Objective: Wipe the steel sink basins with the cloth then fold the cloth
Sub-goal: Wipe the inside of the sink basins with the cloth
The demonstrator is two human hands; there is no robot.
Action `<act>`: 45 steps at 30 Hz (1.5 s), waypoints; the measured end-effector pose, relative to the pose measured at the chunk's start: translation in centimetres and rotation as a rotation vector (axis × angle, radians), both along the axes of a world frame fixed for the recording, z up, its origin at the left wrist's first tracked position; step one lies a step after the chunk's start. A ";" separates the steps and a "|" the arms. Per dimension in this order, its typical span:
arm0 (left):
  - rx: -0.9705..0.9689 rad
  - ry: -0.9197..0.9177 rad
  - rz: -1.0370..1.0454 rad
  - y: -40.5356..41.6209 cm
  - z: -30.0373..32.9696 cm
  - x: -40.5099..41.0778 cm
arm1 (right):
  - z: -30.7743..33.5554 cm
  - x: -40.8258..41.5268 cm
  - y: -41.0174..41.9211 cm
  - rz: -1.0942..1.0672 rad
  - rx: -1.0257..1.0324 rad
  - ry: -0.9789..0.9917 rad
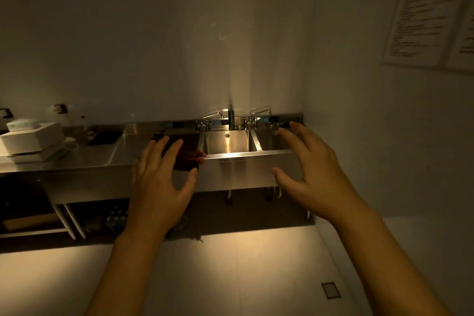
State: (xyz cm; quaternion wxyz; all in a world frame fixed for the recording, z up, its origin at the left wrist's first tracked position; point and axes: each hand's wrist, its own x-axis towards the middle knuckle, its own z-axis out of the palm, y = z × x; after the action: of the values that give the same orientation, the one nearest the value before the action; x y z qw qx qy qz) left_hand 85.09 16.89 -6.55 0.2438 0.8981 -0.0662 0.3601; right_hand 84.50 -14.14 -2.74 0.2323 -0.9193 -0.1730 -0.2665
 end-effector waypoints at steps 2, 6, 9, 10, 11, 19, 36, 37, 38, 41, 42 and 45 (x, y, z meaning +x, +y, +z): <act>0.006 0.004 0.007 -0.1 -0.3 2.0 | -0.3 2.2 -0.1 0.001 -0.012 -0.016; 0.024 0.020 0.029 -0.7 -0.9 6.4 | -1.0 7.8 -0.6 0.016 0.006 0.004; 0.043 0.010 0.068 -1.4 -1.1 10.1 | -1.5 12.5 -1.3 0.038 0.002 0.024; 0.054 0.010 0.083 -1.9 -1.2 11.6 | -1.7 14.4 -1.8 0.048 0.000 0.024; 0.058 0.014 0.094 -2.4 -1.2 13.2 | -1.8 16.3 -2.3 0.056 -0.002 0.026; 0.108 0.057 0.118 -9.1 -0.4 26.0 | -2.6 30.0 -8.4 0.065 -0.011 0.058; 0.125 0.101 0.037 -18.5 -3.3 40.2 | -6.5 42.8 -16.0 0.086 0.030 0.144; 0.115 0.107 0.045 -18.3 -3.6 40.6 | -6.6 43.3 -15.8 0.090 0.027 0.149; 0.103 0.115 0.053 -18.1 -3.8 41.1 | -6.6 43.9 -15.6 0.093 0.018 0.151; 0.069 0.136 0.062 -17.6 -4.6 42.4 | -6.6 45.4 -14.9 0.101 -0.021 0.154; 0.062 0.137 0.060 -17.4 -4.8 42.8 | -6.6 45.9 -14.7 0.104 -0.031 0.154; 0.050 0.113 0.060 -16.6 -5.4 44.2 | -6.4 47.5 -13.6 0.117 -0.049 0.146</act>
State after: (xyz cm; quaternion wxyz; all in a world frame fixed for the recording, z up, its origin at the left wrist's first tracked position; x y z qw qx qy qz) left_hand 129.33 0.25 -11.90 0.2140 0.9244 -0.0344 0.3140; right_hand 131.97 -27.76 -9.11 0.2369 -0.9301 -0.2152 -0.1805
